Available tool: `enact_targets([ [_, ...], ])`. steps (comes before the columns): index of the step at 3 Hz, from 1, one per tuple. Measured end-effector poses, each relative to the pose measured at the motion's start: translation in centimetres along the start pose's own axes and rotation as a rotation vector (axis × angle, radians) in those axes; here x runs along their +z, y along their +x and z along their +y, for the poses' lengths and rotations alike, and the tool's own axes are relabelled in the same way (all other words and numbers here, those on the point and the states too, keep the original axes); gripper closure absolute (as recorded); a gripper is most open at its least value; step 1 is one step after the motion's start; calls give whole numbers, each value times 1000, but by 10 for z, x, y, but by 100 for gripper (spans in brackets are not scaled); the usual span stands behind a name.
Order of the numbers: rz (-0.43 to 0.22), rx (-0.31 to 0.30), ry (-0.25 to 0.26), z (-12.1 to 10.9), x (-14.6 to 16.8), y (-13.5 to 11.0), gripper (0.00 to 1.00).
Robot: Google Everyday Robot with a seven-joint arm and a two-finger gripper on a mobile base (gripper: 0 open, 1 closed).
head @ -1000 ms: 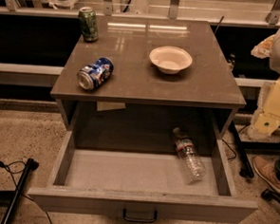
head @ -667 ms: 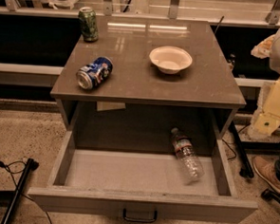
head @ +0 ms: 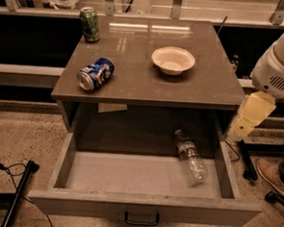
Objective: Pick water bottle from top drawer and place on counter
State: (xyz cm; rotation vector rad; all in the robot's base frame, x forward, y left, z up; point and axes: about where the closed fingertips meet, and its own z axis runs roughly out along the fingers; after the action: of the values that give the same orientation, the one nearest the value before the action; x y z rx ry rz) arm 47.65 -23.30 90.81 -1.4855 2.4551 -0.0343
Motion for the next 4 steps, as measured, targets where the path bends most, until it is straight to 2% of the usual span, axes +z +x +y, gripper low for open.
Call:
enact_targets([
  [1, 55, 139, 13, -5, 49, 4, 0],
  [2, 65, 275, 26, -6, 80, 5, 0],
  [3, 63, 310, 28, -5, 80, 5, 0],
  [4, 79, 331, -1, 1, 100, -7, 0],
])
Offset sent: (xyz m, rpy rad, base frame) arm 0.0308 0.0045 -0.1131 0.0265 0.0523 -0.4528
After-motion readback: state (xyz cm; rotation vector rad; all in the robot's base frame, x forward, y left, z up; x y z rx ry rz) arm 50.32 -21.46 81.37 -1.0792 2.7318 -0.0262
